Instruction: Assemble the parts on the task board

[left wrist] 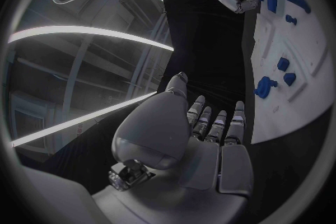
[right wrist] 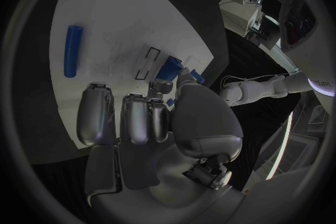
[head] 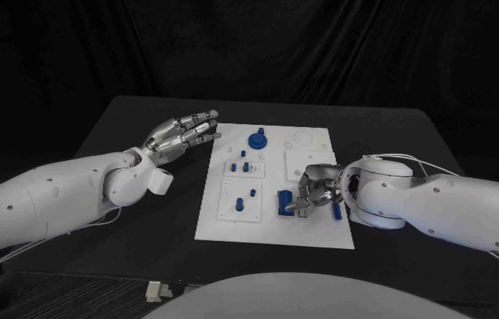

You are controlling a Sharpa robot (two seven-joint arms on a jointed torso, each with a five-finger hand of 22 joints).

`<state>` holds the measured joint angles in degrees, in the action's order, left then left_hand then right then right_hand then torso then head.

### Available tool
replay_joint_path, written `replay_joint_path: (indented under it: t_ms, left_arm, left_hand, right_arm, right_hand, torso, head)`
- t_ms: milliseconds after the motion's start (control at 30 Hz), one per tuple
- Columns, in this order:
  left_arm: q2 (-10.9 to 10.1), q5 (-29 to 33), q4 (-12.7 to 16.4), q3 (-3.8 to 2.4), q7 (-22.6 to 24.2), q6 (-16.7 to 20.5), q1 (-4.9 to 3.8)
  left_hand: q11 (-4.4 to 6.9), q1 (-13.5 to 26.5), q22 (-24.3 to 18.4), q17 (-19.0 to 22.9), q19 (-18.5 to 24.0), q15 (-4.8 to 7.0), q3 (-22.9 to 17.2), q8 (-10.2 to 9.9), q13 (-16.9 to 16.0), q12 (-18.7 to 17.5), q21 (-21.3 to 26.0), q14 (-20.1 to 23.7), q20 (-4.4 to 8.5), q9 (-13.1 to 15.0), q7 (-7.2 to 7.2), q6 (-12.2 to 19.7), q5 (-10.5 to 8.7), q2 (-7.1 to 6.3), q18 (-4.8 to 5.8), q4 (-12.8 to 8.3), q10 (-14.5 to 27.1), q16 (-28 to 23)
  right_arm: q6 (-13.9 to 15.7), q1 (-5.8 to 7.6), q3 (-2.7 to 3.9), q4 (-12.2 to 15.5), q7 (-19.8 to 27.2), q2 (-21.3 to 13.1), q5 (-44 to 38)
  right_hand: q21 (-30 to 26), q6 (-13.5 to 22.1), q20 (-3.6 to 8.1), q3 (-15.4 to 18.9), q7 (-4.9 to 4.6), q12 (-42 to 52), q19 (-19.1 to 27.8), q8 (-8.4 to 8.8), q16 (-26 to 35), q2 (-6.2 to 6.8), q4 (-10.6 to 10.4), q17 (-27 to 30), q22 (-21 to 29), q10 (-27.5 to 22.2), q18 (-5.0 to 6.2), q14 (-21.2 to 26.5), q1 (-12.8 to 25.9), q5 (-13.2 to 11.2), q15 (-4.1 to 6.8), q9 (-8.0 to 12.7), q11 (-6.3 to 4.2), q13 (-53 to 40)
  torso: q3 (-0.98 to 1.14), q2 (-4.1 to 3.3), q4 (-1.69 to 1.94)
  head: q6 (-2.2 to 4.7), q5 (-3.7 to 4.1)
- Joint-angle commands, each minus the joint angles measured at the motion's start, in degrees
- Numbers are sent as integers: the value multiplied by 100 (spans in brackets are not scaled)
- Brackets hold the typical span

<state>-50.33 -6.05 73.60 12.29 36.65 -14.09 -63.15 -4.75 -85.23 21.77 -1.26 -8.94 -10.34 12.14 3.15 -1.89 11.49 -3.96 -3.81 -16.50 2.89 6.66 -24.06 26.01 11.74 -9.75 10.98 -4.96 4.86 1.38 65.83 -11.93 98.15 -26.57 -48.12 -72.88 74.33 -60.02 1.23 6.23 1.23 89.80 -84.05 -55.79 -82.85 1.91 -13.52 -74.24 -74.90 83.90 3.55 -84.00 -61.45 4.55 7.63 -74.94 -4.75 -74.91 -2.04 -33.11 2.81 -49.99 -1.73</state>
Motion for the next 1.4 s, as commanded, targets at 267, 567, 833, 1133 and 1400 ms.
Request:
replay_joint_path:
  t_ms: [267, 567, 833, 1133, 1400]
  left_arm:
    - [9, 34, 11, -6, 49, -89, 13]
    - [1, 34, 14, -6, 43, -90, 16]
    - [-4, 34, 16, -6, 43, -95, 20]
    - [-5, 34, 0, -6, 35, -104, 24]
    - [-9, 34, -9, -6, 34, -85, 25]
  left_hand:
    - [-29, 6, -8, -7, -33, -48, -15, 2, -10, 39, -21, 6, 2, 0, -8, 4, 24, 46, -18, -3, 0, 35]
    - [-29, 6, -8, -7, -33, -48, -15, 2, -10, 39, -21, 6, 2, 0, -8, 4, 24, 46, -18, -3, 0, 35]
    - [-36, 7, -5, -8, -37, -48, -20, 5, -10, 40, -23, 6, 2, 1, 1, -1, 26, 51, -17, -5, -2, 36]
    - [-36, 7, -5, -8, -37, -48, -20, 5, -10, 40, -23, 6, 2, 1, 1, -1, 26, 51, -17, -5, -2, 36]
    - [-43, 10, -1, -8, -43, -49, -24, 9, -10, 48, -25, 4, 2, 4, 10, -14, 25, 57, -15, -6, -7, 41]
  right_arm:
    - [10, -110, 2, -158, 20, 143, -114]
    - [46, -139, 2, -225, 8, 182, -114]
    - [207, -143, 2, -190, 124, 152, -114]
    - [796, -23, 3, 123, 413, -251, -18]
    - [551, 569, 3, 358, 166, -860, 396]
  right_hand:
    - [-9, 24, 47, -94, 14, 20, -136, -34, -14, 19, 97, 1, -1043, 610, -4, -338, -222, 31, 59, -339, -48, -1509]
    - [-19, 24, 50, -149, 15, 20, -133, -45, -16, -55, 210, 1, -1040, 610, -2, -338, -404, 126, 62, -412, -50, -1509]
    - [-9, 78, 48, -82, 8, 20, -137, 39, -20, -32, 221, -4, -1044, 610, -5, -339, -395, -90, 58, -440, -44, -1509]
    - [26, 944, 41, -33, -12, 20, -150, 1607, -55, 28, -297, -58, -1053, 610, -12, -350, 162, -125, 49, 210, -34, -1509]
    - [134, 171, -31, -69, -134, 20, -171, 3230, -103, -192, -281, -122, -1081, 610, -32, -360, 439, 142, -34, 2009, 73, -1509]
  torso:
    - [-1, -1, 0]
    - [-2, 1, 3]
    - [-3, 3, 3]
    - [0, 3, -3]
    - [-2, 7, 0]
  head:
    - [-1, -15]
    - [-1, -18]
    - [-1, -11]
    - [-1, -16]
    - [-1, -16]
